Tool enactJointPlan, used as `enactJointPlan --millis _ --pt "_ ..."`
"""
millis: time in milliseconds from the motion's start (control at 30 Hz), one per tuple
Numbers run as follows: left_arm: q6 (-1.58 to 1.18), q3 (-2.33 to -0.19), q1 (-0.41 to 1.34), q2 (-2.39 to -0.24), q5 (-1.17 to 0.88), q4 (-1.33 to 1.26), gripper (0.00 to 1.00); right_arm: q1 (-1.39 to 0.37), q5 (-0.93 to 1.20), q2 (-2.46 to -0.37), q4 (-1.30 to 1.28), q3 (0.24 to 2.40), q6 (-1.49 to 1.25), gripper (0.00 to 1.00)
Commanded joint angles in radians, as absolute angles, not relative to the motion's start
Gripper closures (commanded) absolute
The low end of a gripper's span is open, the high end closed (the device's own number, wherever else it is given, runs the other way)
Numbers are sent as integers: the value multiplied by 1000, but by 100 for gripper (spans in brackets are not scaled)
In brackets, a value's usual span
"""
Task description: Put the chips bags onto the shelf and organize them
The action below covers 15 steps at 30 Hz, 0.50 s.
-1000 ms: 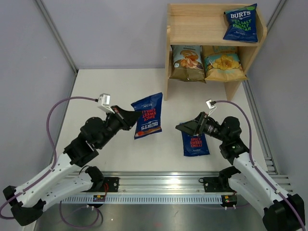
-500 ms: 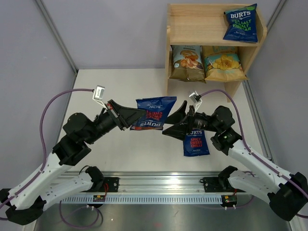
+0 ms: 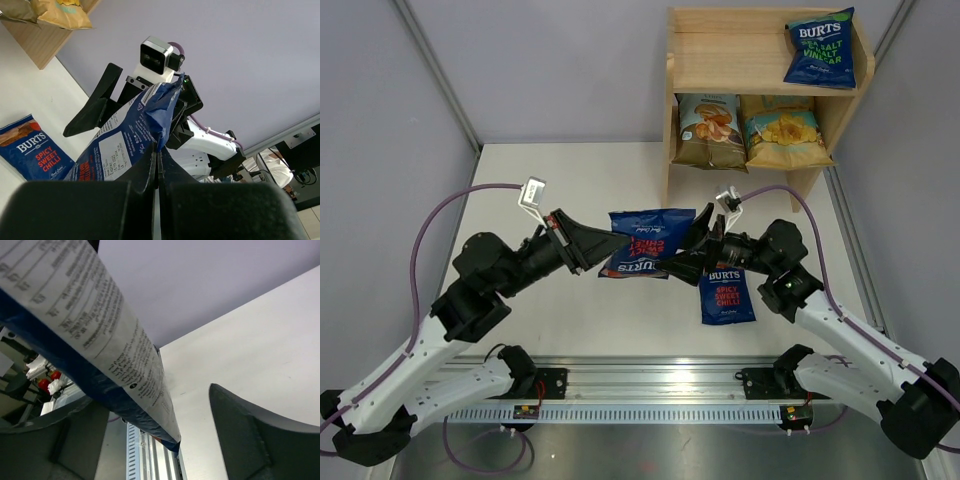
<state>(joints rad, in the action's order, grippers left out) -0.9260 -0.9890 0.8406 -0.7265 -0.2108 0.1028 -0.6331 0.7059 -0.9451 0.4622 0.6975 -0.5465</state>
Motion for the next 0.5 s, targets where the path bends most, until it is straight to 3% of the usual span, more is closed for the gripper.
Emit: enactJointPlan --millis 0,100,267,333,400,433,467 --pt "-946 -1045 847 -726 -261 31 100 -646 777 -956 590 713 -578 21" --pt "-931 -1057 845 -744 -256 34 100 -661 857 -1000 774 696 -695 44" --pt "-899 -1065 845 -753 -227 57 100 -684 858 -986 815 696 -707 57" --pt "-852 -1089 845 -756 -212 104 99 -684 845 -960 781 696 -706 73" --pt "-799 -1114 845 -753 -177 182 87 -684 810 -939 711 706 -716 78" --pt "-732 -1129 847 -750 -170 199 61 -684 802 -918 689 710 -724 81" --pt "-692 -1134 845 -747 -161 219 49 -684 798 -907 666 715 -739 82"
